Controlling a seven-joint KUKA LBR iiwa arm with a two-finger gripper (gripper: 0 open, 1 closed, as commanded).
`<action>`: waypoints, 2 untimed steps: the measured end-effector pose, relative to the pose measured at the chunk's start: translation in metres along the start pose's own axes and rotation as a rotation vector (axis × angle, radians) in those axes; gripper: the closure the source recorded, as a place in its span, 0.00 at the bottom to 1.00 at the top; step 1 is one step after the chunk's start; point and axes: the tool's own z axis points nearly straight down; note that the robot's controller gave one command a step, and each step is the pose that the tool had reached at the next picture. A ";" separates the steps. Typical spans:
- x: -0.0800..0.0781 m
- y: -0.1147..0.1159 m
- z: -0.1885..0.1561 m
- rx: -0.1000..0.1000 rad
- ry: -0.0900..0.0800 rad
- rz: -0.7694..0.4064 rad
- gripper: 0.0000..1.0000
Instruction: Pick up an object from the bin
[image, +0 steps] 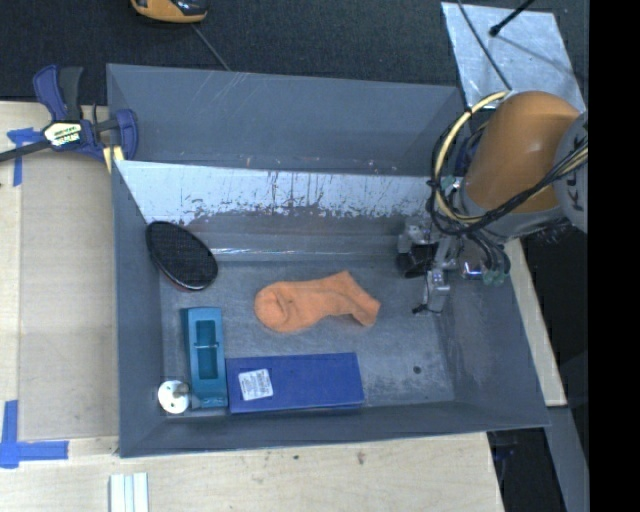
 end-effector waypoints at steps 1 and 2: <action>-0.001 0.000 -0.005 0.001 -0.007 -0.002 0.00; -0.006 0.018 0.034 0.003 -0.016 -0.006 0.00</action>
Offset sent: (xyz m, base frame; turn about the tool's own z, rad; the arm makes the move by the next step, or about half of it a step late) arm 0.0043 0.0345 -0.0698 -0.0124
